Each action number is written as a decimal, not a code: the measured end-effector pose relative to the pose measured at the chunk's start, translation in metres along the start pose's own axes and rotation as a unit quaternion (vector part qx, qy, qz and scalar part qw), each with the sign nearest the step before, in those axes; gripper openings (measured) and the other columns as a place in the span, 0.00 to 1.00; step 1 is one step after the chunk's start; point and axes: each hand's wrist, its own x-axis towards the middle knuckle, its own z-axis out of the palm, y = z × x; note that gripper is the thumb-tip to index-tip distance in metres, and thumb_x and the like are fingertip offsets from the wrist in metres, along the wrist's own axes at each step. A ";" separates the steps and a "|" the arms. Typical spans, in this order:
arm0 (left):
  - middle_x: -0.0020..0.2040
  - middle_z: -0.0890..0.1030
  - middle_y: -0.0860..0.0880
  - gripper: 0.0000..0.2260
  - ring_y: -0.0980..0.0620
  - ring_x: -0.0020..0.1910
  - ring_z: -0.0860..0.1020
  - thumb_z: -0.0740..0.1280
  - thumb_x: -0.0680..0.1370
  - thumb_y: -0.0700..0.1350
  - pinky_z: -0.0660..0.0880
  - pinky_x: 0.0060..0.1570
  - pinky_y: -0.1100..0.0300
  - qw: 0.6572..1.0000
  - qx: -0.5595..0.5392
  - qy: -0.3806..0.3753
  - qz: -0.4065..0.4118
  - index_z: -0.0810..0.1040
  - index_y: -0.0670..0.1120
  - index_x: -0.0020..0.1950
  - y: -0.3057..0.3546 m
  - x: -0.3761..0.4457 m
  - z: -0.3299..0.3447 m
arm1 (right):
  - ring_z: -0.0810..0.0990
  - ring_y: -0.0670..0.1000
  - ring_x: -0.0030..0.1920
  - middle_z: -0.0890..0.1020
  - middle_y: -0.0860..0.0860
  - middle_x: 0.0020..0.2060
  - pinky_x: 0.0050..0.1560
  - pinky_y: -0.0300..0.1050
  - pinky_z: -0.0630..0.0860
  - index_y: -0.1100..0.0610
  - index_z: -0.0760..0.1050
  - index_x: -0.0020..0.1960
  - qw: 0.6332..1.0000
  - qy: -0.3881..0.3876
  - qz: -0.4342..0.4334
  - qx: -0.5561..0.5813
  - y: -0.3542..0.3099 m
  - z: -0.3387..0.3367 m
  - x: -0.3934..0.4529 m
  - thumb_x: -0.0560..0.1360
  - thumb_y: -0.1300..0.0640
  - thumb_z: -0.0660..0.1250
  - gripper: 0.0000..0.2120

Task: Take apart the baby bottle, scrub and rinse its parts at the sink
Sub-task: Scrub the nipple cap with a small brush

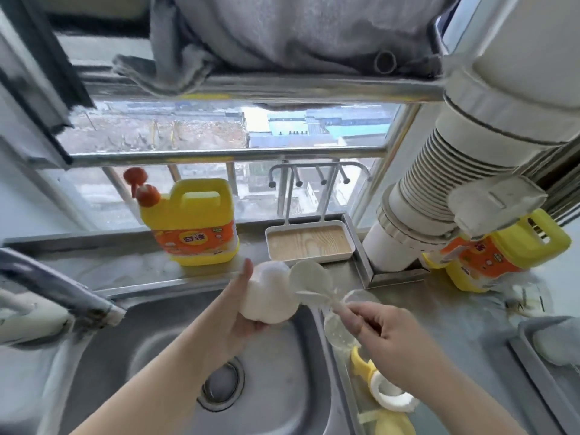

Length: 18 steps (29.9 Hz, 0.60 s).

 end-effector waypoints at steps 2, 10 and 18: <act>0.41 0.83 0.44 0.22 0.48 0.37 0.81 0.63 0.70 0.60 0.75 0.32 0.57 0.999 -0.007 -0.042 0.010 0.77 0.47 0.56 0.002 -0.017 -0.017 | 0.65 0.42 0.28 0.68 0.46 0.26 0.31 0.36 0.62 0.45 0.80 0.45 1.000 -0.009 -0.012 -0.025 -0.009 0.010 -0.003 0.75 0.38 0.59 0.15; 0.44 0.82 0.45 0.11 0.51 0.43 0.81 0.68 0.69 0.40 0.81 0.42 0.57 0.972 0.179 -0.095 0.117 0.77 0.40 0.51 0.004 -0.062 -0.062 | 0.67 0.42 0.27 0.68 0.44 0.21 0.30 0.36 0.64 0.53 0.78 0.40 0.995 -0.025 -0.023 -0.097 -0.062 0.046 -0.017 0.79 0.46 0.57 0.17; 0.46 0.83 0.45 0.13 0.50 0.48 0.81 0.67 0.70 0.40 0.79 0.50 0.57 0.951 0.222 -0.128 0.174 0.76 0.37 0.53 0.014 -0.090 -0.077 | 0.73 0.34 0.35 0.74 0.27 0.31 0.35 0.32 0.65 0.36 0.76 0.43 0.992 -0.003 -0.047 -0.121 -0.096 0.054 -0.023 0.78 0.49 0.60 0.10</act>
